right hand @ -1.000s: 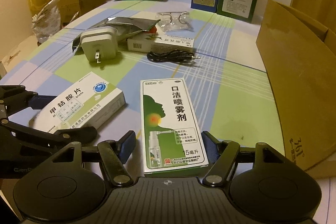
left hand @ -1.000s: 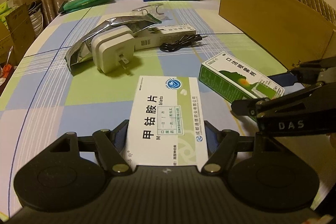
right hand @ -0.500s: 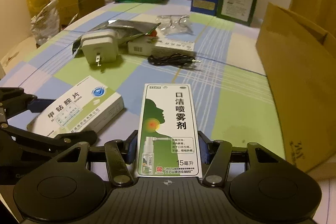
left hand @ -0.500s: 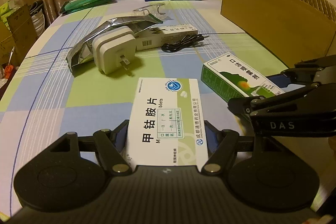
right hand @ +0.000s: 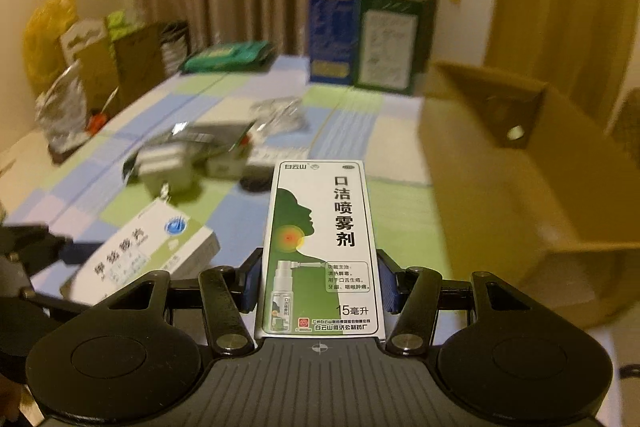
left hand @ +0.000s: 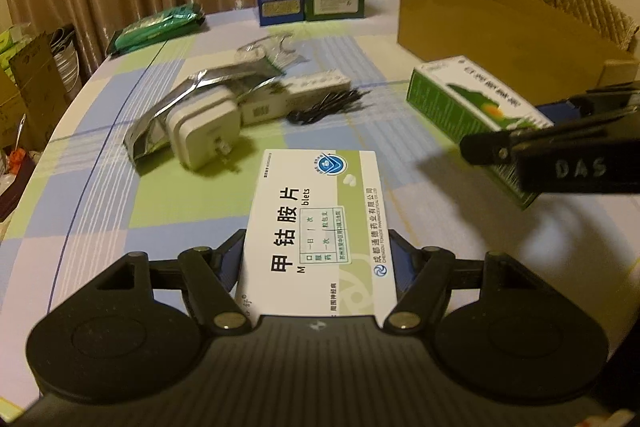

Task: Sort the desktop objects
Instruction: 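Carry both medicine boxes into the cardboard box and open both tools, then withdraw both tools from the cardboard box back over the table, then move the left tool to the white plug adapter while the right tool moves to the black cable, then grasp the white plug adapter with the left tool while the right tool grasps the black cable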

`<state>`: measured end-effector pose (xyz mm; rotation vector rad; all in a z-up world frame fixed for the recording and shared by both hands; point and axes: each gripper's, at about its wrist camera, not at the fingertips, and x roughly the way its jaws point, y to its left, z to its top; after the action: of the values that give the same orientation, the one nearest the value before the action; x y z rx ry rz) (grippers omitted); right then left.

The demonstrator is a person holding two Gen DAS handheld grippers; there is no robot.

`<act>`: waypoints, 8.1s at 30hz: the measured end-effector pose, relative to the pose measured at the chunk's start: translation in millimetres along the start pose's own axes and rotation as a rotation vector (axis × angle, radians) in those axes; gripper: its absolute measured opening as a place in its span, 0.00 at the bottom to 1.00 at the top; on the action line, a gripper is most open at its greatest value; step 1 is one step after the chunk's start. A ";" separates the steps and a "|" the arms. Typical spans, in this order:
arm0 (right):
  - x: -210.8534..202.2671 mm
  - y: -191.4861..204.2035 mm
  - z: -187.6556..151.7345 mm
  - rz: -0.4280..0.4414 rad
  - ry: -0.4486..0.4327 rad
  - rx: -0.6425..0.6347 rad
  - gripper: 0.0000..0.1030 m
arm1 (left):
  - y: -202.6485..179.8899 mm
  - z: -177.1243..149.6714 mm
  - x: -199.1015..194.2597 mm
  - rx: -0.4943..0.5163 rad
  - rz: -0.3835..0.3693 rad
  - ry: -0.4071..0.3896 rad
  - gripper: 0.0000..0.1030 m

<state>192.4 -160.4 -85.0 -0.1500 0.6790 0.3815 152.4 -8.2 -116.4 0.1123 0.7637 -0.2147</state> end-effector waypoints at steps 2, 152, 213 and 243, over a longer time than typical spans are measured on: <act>-14.6 -13.9 10.3 -0.030 -0.022 0.024 0.51 | -8.0 8.1 -7.3 -0.005 -0.013 -0.012 0.65; 122.9 6.2 45.3 0.047 0.136 -0.089 0.93 | 74.7 50.1 53.6 -0.235 0.133 -0.049 0.94; 141.5 25.6 17.0 0.235 0.281 -0.190 0.19 | 72.2 36.3 76.2 -0.204 0.031 0.031 0.73; 139.6 13.3 18.2 0.164 0.244 -0.053 0.21 | 63.5 33.5 74.1 -0.251 0.063 0.009 0.63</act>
<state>297.3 -102.4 -160.1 -0.1935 0.9261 0.5441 241.8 36.3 -142.5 -0.1006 0.7889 -0.0575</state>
